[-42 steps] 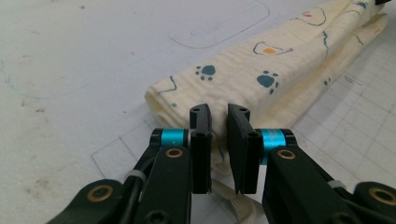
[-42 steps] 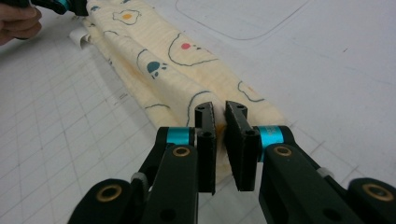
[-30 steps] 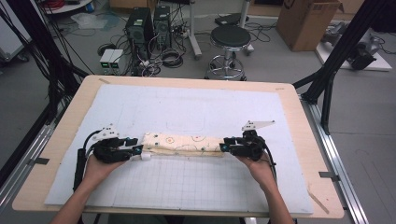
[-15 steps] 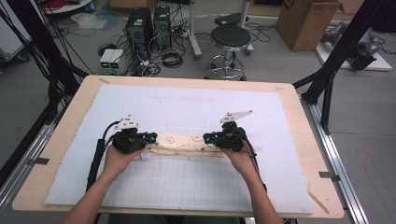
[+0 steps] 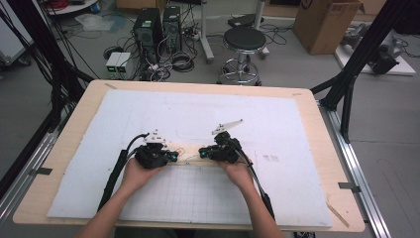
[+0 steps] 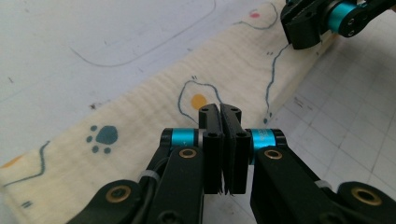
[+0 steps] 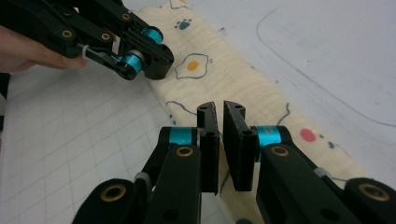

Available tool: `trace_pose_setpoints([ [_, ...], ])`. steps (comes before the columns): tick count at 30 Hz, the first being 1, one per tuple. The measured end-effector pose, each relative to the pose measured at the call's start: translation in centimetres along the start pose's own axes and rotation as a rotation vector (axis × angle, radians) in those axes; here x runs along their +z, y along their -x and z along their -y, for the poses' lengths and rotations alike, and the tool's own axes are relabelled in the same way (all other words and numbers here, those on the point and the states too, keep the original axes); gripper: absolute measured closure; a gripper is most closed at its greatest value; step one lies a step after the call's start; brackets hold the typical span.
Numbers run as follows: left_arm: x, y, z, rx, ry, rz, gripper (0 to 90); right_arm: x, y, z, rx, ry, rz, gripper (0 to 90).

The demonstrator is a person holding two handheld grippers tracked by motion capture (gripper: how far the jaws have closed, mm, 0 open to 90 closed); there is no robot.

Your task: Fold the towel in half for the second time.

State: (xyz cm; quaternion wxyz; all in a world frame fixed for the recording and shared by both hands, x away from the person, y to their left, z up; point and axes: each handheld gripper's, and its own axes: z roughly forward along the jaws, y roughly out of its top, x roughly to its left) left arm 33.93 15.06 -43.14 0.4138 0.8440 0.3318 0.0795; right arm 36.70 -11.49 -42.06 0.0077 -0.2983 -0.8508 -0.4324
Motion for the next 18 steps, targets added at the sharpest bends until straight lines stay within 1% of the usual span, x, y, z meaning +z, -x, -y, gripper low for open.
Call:
trace_pose_setpoints([
  [1, 0.1, 0.1, 0.1, 0.006, -0.012, -0.002, 87.1, 0.2, -0.1, 0.0, -0.002, -0.007, 0.001, 84.6],
  [3, 0.3, 0.3, 0.3, 0.009, -0.017, -0.004, 87.1, 0.5, -0.2, 0.1, -0.003, -0.015, -0.003, 84.7],
  [5, 0.3, 0.3, 0.5, 0.006, -0.006, -0.006, 87.1, 0.7, -0.2, 0.2, -0.012, -0.027, 0.005, 84.7],
  [6, 0.3, 0.2, 0.6, 0.0, -0.005, -0.002, 87.1, 0.7, -0.3, 0.3, -0.006, -0.033, 0.005, 84.6],
  [7, 0.3, 0.2, 0.7, -0.004, -0.001, -0.003, 87.1, 0.9, -0.2, 0.4, -0.013, -0.033, 0.009, 84.7],
  [10, 0.3, 0.3, 0.8, 0.002, 0.004, -0.005, 87.0, 1.2, -0.3, 0.7, -0.018, -0.064, 0.021, 84.7],
  [11, 0.2, 0.3, 0.8, 0.003, 0.005, -0.006, 86.9, 1.4, -0.2, 0.9, -0.031, -0.077, 0.029, 84.7],
  [13, 0.2, 0.4, 0.7, 0.01, 0.009, -0.008, 85.9, 1.5, -0.3, 1.1, -0.035, -0.084, 0.035, 84.8],
  [15, 0.0, 0.5, 0.5, -0.001, 0.036, -0.011, 85.4, 1.5, -0.2, 1.1, -0.054, -0.078, 0.035, 84.8],
  [16, -0.2, 0.4, 0.5, -0.003, 0.046, -0.011, 85.5, 1.4, -0.3, 1.0, -0.055, -0.079, 0.041, 84.7],
  [17, -0.3, 0.3, 0.3, -0.013, 0.064, -0.01, 85.5, 1.3, -0.5, 1.0, -0.055, -0.075, 0.043, 84.7],
  [18, -0.4, 0.3, 0.1, -0.024, 0.076, -0.008, 85.5, 1.2, -0.7, 0.8, -0.067, -0.057, 0.047, 84.8],
])
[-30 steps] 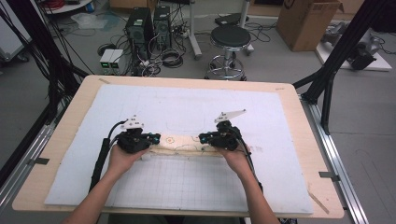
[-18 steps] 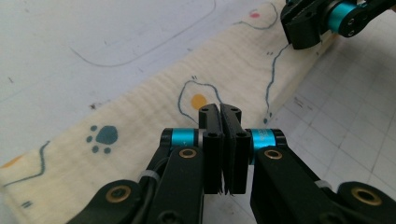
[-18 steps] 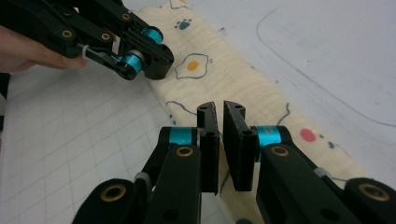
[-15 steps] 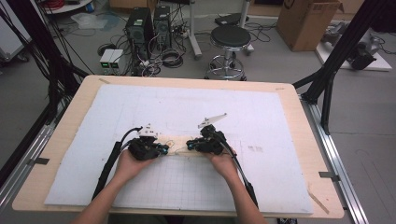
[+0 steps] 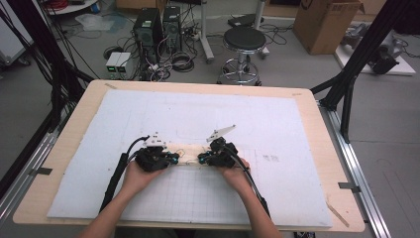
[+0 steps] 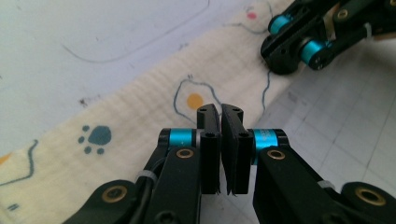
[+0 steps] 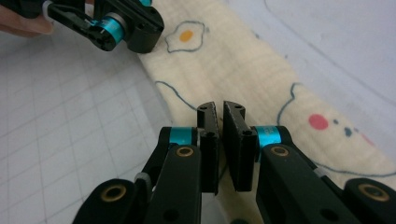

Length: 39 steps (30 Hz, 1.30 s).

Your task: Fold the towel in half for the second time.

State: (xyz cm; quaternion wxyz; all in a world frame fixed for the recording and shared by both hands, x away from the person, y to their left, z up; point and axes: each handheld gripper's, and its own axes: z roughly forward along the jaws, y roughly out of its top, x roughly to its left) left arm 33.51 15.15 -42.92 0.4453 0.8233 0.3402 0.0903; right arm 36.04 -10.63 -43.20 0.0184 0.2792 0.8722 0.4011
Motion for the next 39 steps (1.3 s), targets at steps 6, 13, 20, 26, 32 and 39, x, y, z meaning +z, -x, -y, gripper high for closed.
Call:
trace_pose_setpoints([
  [6, 0.6, -0.4, -0.3, -0.014, -0.002, -0.013, 86.3, -0.2, -0.5, -0.8, -0.019, 0.04, -0.001, 84.7],
  [13, 0.4, -1.3, 0.3, 0.024, -0.069, -0.073, 85.7, 0.3, 0.0, -0.1, -0.038, -0.03, 0.026, 84.0],
  [20, -1.1, -2.6, 1.2, 0.003, -0.061, -0.093, 83.7, -0.7, 0.5, 0.5, -0.053, -0.034, 0.056, 82.9],
  [26, -2.2, -3.4, 1.9, -0.001, -0.055, -0.103, 82.9, -1.7, 1.0, 1.2, -0.064, -0.027, 0.078, 82.1],
  [32, -2.8, -3.8, 2.3, -0.008, -0.042, -0.106, 82.1, -3.0, 1.9, 2.2, -0.048, -0.024, 0.102, 81.6],
  [39, -3.0, -3.9, 2.5, -0.007, -0.034, -0.106, 80.2, -4.8, 3.2, 3.7, -0.022, -0.014, 0.132, 80.0],
])
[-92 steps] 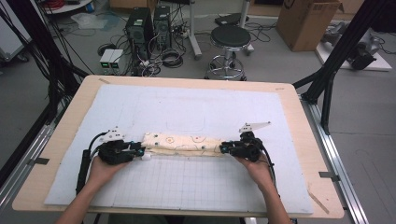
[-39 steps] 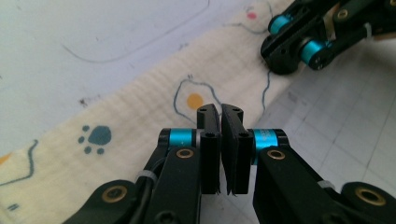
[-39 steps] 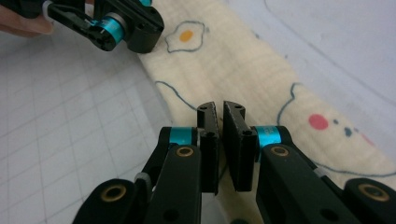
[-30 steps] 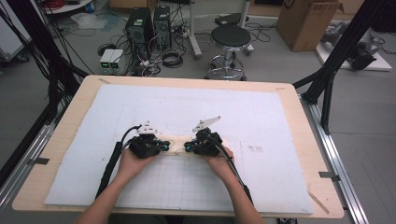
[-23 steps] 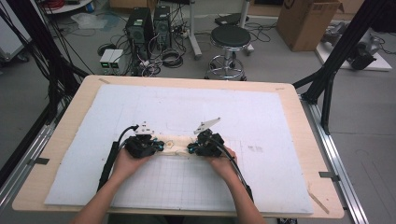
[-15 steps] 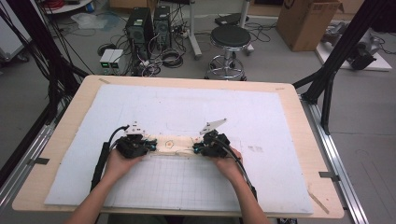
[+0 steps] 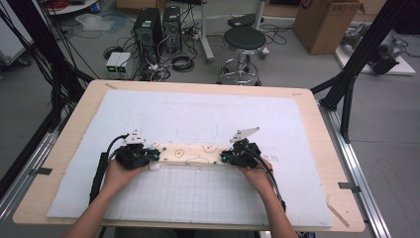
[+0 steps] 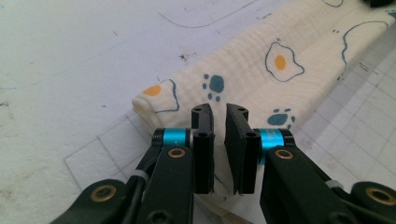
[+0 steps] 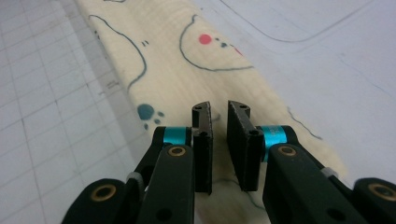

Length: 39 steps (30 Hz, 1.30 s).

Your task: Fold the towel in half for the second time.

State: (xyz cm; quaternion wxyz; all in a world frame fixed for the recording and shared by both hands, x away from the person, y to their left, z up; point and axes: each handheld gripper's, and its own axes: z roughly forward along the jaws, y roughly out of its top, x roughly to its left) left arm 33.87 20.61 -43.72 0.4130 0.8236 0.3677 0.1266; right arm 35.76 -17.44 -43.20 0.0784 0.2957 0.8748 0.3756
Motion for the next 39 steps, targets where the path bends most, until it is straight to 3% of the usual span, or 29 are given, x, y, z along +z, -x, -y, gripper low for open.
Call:
trace_pose_setpoints([
  [14, -0.5, -0.4, 0.5, -0.002, 0.014, 0.0, 78.5, -1.3, 1.2, 1.4, 0.022, 0.028, 0.015, 75.9],
  [39, -0.3, -0.3, 0.8, 0.004, 0.021, -0.01, 77.4, -1.1, 1.3, 2.3, 0.05, 0.058, 0.01, 73.2],
])
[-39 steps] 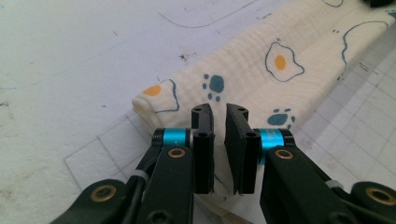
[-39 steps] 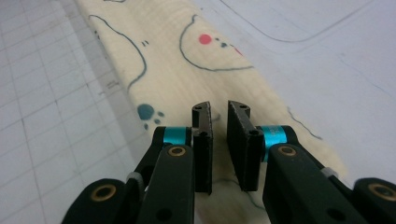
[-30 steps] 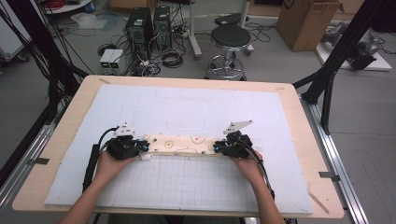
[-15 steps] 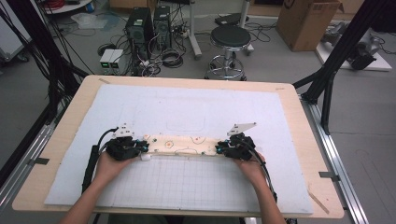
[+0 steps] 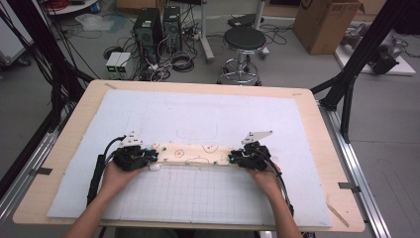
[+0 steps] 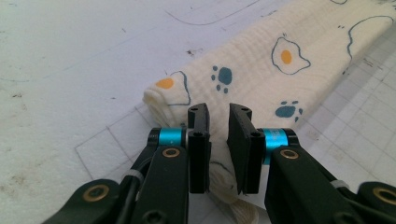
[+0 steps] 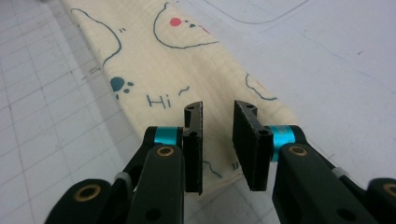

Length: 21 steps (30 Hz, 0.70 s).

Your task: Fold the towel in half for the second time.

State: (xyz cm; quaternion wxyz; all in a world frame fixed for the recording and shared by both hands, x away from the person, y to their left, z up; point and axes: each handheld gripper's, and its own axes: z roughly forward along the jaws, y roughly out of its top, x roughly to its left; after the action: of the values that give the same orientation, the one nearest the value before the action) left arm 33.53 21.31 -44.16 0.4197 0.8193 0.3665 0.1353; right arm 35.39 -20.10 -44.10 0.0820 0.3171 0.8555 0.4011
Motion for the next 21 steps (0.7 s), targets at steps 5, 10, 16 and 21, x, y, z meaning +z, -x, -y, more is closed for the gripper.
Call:
trace_pose_setpoints([
  [5, 0.0, 0.0, -0.1, -0.011, 0.013, 0.002, 74.5, 0.1, 0.1, -0.1, 0.02, 0.013, -0.009, 70.4],
  [10, -0.6, -0.1, -0.3, -0.04, 0.057, 0.016, 67.9, -0.2, 0.0, -0.2, 0.047, 0.045, -0.017, 63.6],
  [16, -1.1, -0.1, -0.5, -0.051, 0.078, 0.026, 61.6, -1.0, 0.0, -0.4, 0.067, 0.103, -0.006, 56.0],
  [21, -1.6, 0.1, -0.6, -0.054, 0.101, 0.045, 57.0, -1.5, -0.2, -0.5, 0.085, 0.124, 0.002, 46.1],
])
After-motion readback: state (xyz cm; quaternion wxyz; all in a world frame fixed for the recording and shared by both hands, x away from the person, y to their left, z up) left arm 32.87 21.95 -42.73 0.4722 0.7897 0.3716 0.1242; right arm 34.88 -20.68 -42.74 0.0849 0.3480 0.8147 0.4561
